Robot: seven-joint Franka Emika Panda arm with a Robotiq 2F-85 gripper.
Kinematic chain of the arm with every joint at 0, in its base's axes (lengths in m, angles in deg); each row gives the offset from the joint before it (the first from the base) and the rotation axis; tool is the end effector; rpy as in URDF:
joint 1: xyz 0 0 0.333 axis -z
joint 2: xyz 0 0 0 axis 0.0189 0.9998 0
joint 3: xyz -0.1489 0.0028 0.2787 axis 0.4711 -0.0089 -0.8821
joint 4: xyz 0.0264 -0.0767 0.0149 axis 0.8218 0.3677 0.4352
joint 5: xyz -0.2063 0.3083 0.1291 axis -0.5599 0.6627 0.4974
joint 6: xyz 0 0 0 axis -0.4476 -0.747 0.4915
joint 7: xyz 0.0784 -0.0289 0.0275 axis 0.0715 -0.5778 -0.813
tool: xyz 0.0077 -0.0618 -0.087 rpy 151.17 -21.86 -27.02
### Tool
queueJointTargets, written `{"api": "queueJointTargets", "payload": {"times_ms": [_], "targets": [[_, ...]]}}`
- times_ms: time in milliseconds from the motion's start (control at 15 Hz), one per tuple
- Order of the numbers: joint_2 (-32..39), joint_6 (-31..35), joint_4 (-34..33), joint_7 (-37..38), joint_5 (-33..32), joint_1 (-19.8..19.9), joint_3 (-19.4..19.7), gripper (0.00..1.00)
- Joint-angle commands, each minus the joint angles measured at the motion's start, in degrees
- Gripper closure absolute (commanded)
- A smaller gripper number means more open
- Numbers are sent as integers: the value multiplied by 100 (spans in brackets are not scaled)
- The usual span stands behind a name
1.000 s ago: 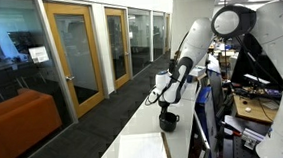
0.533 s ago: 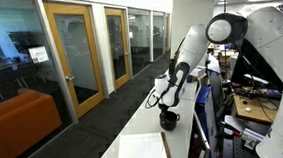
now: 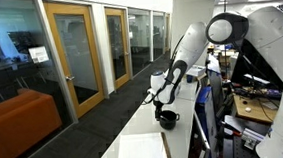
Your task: Remove the marker from the black mug and place it on the book, put the black mug on top of the book
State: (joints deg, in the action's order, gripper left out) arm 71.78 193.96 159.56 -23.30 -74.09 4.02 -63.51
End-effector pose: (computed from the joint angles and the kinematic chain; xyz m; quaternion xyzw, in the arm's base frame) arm 0.5803 -0.0861 0.0740 0.9877 0.1465 0.0001 0.0545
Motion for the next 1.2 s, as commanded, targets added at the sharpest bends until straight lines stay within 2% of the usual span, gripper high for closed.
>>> {"api": "queueJointTargets", "payload": {"times_ms": [0,333,733,1067,1133], "targets": [[-116,-141,33,228,-150,-153,132,0],[-351,-401,7,382,-102,-173,186,0],[-832,-1341,121,686,-374,-301,500,0],[-918,-1793,195,780,-525,-233,474,0],[-910,-1794,220,760,-516,-222,449,6]]}}
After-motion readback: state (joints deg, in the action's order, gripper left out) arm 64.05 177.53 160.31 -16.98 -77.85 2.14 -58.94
